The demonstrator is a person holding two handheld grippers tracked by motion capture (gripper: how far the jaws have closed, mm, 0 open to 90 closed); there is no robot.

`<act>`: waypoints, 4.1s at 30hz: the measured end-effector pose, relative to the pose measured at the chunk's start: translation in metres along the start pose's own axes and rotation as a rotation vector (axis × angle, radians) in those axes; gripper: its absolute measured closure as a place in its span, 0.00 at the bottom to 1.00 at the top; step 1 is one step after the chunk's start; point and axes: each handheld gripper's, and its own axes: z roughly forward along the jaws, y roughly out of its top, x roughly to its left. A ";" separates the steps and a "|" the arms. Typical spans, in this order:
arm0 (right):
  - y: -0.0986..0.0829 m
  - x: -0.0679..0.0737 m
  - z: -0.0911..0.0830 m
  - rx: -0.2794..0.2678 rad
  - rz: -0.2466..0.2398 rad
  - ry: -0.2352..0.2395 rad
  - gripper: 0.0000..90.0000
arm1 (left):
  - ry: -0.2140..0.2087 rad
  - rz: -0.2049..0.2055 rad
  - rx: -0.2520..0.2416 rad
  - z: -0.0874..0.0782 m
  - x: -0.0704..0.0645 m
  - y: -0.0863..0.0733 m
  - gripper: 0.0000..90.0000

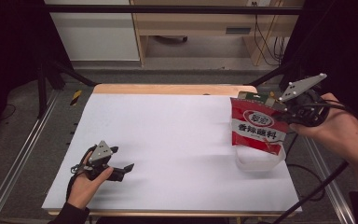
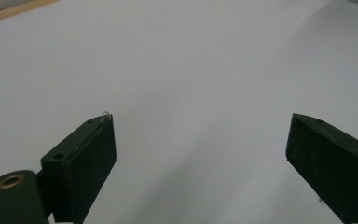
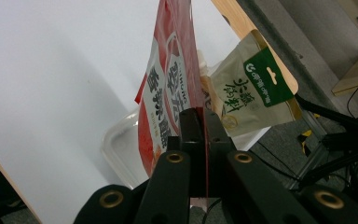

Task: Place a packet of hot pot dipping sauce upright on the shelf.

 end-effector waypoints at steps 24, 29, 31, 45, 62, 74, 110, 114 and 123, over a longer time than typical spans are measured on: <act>-0.047 -0.013 0.036 0.012 0.121 0.054 1.00 | -0.017 0.015 0.019 0.006 -0.005 0.000 0.09; -0.060 -0.015 0.036 0.023 0.142 0.074 1.00 | -0.020 0.020 0.026 0.008 -0.006 -0.001 0.09; -0.062 -0.015 0.036 0.027 0.144 0.072 0.99 | -0.021 0.020 0.027 0.008 -0.007 -0.001 0.09; -0.090 -0.023 0.046 0.043 0.196 0.080 0.96 | -0.020 0.016 0.030 0.008 -0.007 -0.001 0.09; -0.049 -0.018 0.042 -0.063 0.189 -0.007 0.35 | -0.023 0.021 0.033 0.009 -0.007 -0.001 0.09; -0.001 -0.016 0.058 -0.089 0.213 -0.009 0.25 | -0.026 0.019 0.031 0.008 -0.006 -0.001 0.09; 0.113 0.038 0.068 -0.307 0.269 -0.053 0.16 | -0.012 0.011 0.025 0.005 -0.003 -0.001 0.09; 0.123 0.050 0.081 -0.324 0.273 -0.040 0.15 | -0.009 0.008 0.023 0.004 -0.002 -0.001 0.09; 0.130 0.073 0.114 -0.309 0.265 -0.019 0.15 | 0.001 0.006 0.023 0.003 0.000 -0.002 0.09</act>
